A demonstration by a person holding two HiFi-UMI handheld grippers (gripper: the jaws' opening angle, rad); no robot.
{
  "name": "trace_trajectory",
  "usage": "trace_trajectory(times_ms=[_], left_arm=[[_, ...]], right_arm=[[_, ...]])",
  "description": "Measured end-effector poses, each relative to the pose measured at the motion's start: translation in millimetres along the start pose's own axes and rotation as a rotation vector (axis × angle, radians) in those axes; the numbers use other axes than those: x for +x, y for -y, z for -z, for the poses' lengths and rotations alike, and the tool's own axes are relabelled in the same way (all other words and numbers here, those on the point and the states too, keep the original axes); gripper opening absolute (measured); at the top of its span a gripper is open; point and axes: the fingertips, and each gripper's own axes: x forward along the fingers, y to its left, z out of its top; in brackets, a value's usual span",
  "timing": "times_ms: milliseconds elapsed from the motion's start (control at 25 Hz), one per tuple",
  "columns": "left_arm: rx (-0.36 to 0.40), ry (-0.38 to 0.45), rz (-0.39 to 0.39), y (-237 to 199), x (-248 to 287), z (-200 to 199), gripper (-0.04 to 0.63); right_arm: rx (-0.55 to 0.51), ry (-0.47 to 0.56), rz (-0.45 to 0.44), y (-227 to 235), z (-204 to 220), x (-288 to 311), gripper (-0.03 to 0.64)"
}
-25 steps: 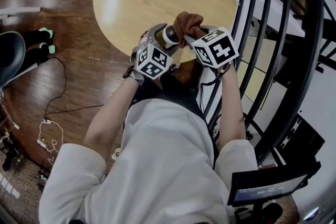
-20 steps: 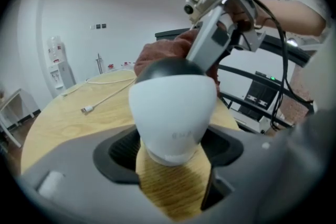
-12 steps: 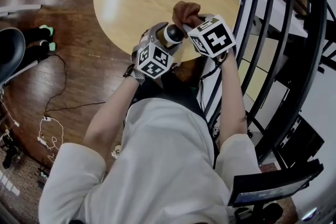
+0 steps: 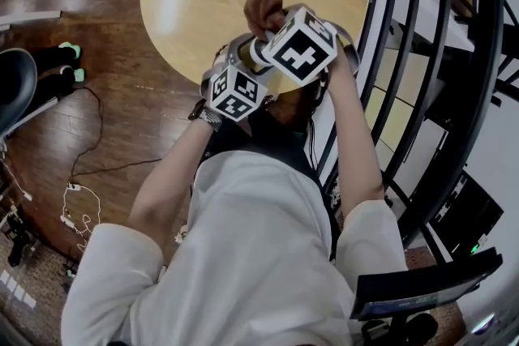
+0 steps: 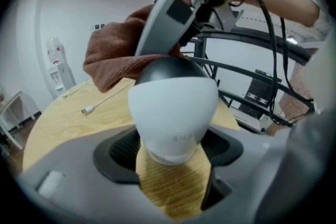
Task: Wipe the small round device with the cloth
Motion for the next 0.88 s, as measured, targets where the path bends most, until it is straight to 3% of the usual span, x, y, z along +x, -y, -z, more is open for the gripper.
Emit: trace_trajectory(times_ms=[200, 880], left_arm=[[-0.002, -0.012, -0.008, -6, -3, 3, 0.377], [0.001, -0.012, 0.003, -3, -2, -2, 0.377]], right_arm=[[-0.052, 0.040, -0.014, -14, -30, -1, 0.104], [0.074, 0.094, -0.001, -36, -8, -33, 0.104]])
